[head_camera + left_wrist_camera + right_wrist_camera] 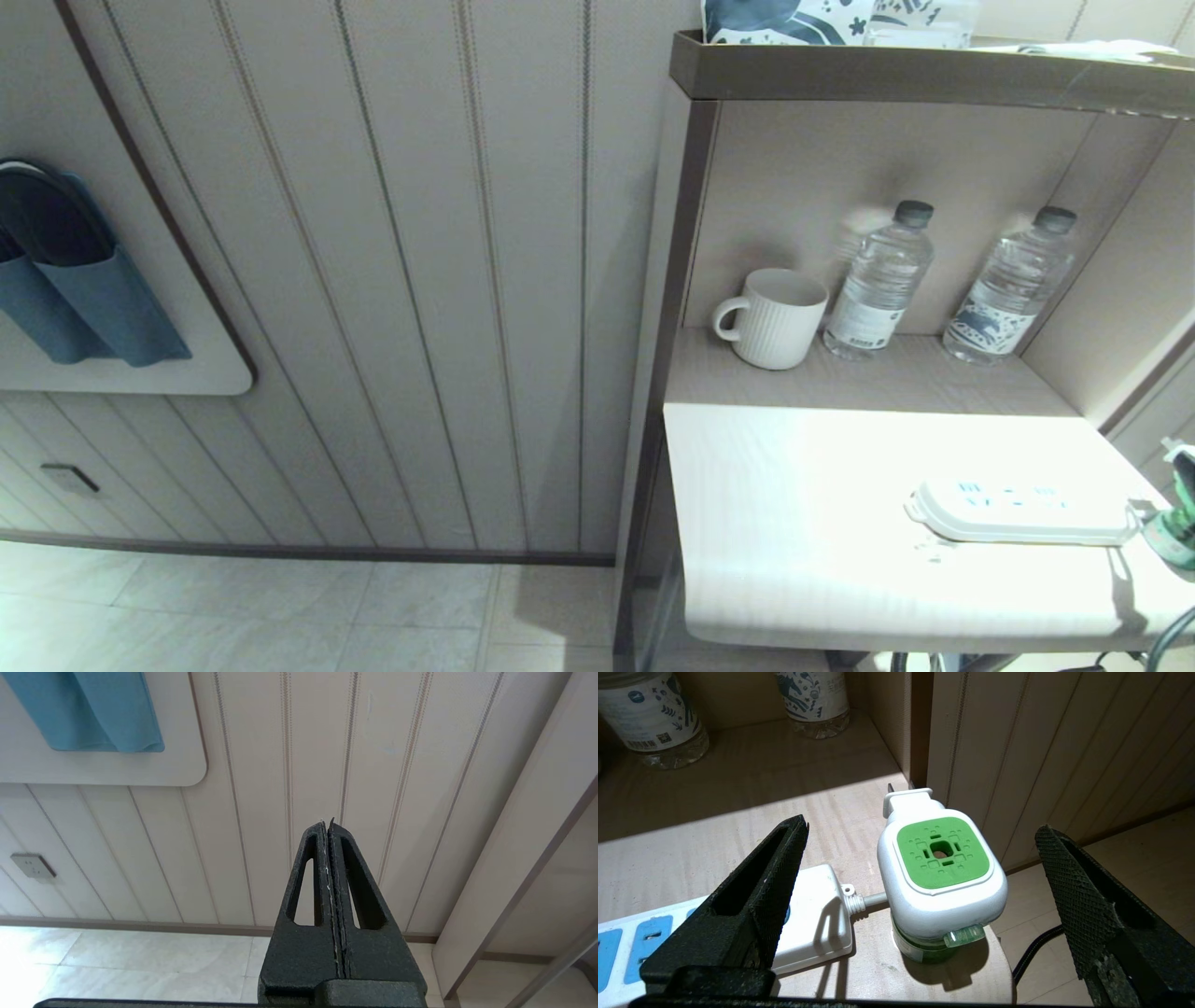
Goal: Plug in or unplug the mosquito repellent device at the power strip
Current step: Pick up the mosquito repellent liquid
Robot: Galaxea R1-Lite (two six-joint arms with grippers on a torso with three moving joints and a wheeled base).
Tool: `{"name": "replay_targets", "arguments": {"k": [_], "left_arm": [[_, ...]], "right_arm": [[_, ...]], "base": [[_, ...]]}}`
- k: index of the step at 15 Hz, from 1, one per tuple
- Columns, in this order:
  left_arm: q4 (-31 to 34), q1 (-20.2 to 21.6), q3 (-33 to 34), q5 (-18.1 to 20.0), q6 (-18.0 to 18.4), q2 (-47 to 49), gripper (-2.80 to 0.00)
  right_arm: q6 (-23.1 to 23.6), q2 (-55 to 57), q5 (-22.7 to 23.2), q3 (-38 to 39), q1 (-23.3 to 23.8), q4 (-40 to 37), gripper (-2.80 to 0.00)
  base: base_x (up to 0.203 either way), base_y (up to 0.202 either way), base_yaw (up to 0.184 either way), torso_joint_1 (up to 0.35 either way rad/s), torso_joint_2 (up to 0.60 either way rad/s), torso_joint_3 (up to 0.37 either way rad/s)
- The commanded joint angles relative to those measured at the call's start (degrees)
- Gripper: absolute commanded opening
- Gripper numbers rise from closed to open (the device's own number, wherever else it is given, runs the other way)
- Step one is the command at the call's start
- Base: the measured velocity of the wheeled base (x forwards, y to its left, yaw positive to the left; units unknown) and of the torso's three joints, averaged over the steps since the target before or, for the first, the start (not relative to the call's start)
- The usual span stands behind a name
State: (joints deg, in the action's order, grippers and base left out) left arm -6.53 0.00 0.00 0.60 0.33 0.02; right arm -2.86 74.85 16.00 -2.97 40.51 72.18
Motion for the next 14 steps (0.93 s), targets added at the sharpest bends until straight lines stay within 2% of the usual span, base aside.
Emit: {"name": "replay_targets", "arguments": {"k": [1, 10, 14], "left_arm": [[-0.06, 0.0, 0.0, 0.01, 0.02, -0.02, -2.8], [-0.06, 0.0, 0.0, 0.01, 0.02, -0.02, -2.8], [-0.06, 0.0, 0.0, 0.01, 0.02, -0.02, -2.8]], "right_arm": [[0.01, 1.97, 1.15, -0.35, 0.01, 0.37, 0.0], [0.94, 4.15, 3.96, -2.64, -0.17, 0.5, 0.0], [3.03, 5.12, 5.26, -2.49, 0.0, 0.68, 0.0]], "base": [[0.0, 0.0, 0.0, 0.0, 0.0, 0.0], [0.0, 0.0, 0.0, 0.0, 0.0, 0.0], [0.0, 0.0, 0.0, 0.0, 0.0, 0.0]]}}
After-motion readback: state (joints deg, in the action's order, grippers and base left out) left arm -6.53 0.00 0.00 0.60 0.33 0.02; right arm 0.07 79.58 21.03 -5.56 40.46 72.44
